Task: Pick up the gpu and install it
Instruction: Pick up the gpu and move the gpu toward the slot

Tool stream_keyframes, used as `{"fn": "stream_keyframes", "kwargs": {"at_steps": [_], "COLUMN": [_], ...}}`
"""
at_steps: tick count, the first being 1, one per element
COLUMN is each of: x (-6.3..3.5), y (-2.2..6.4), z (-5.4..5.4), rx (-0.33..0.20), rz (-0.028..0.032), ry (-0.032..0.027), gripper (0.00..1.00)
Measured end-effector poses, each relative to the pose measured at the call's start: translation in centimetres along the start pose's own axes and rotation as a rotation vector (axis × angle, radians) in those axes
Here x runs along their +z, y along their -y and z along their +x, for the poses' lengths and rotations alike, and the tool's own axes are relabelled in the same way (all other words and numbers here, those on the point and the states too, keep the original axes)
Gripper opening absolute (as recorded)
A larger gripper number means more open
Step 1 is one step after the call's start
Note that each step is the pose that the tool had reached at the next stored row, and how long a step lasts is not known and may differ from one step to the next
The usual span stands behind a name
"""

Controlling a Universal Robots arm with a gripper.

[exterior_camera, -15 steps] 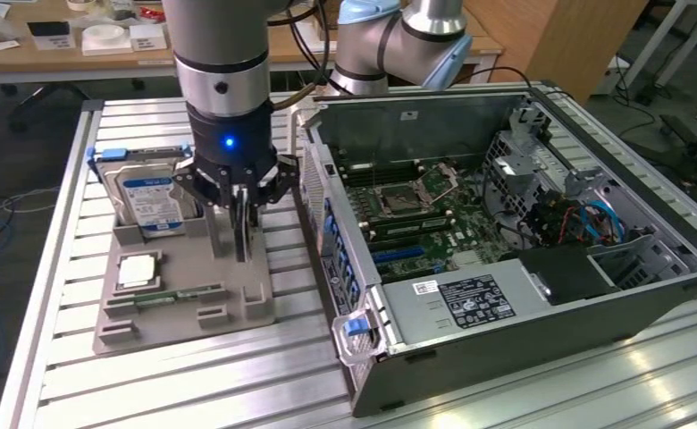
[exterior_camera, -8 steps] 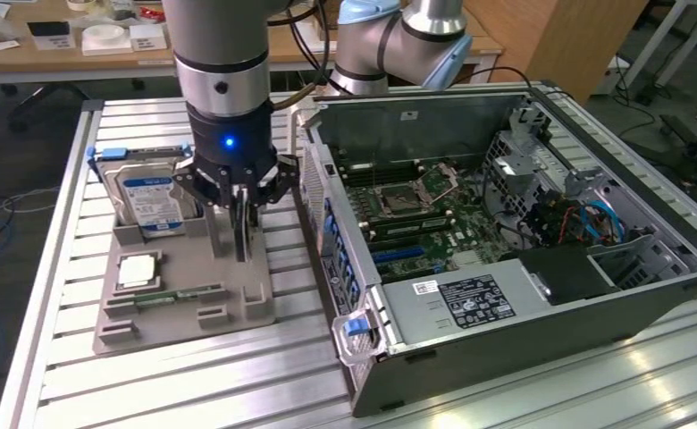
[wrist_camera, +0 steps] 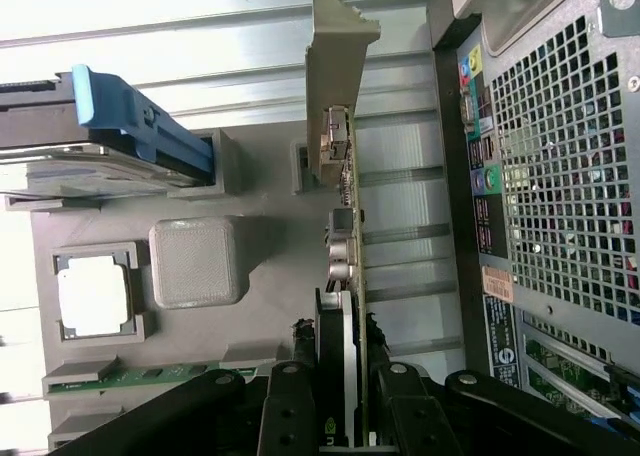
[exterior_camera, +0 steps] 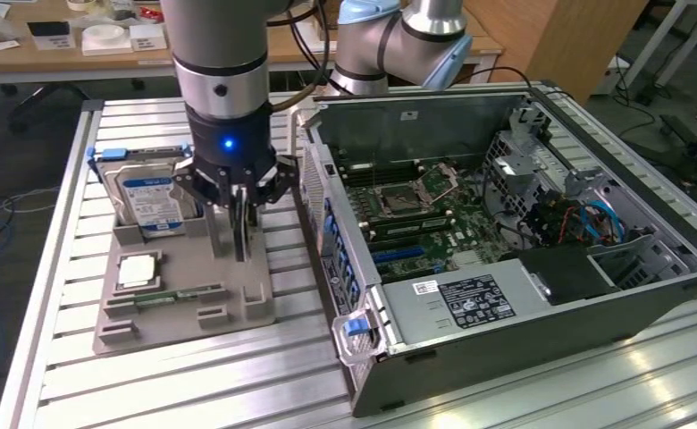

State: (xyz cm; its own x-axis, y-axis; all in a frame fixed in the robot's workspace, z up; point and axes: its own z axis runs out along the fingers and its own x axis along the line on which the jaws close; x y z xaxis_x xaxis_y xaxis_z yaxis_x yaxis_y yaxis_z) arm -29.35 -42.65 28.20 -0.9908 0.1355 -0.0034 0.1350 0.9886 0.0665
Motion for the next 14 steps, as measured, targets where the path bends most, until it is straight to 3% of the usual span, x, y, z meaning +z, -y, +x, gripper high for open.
{"fn": "stream_keyframes", "kwargs": {"at_steps": [6, 7, 10, 11, 14], "x": [0.95, 1.07, 1.30, 1.40, 1.94], "y": [0.28, 0.31, 0.35, 0.37, 0.47], "z": [0.1, 0.1, 0.2, 0.2, 0.2], "rx": [-0.006, -0.008, -0.014, -0.016, -0.021], "rz": [-0.0109, -0.0147, -0.0401, -0.0461, -0.0495], "ry": [-0.0017, -0.0025, -0.0063, -0.0072, -0.0080], "gripper": [0.29, 0.29, 0.29, 0.29, 0.29]}}
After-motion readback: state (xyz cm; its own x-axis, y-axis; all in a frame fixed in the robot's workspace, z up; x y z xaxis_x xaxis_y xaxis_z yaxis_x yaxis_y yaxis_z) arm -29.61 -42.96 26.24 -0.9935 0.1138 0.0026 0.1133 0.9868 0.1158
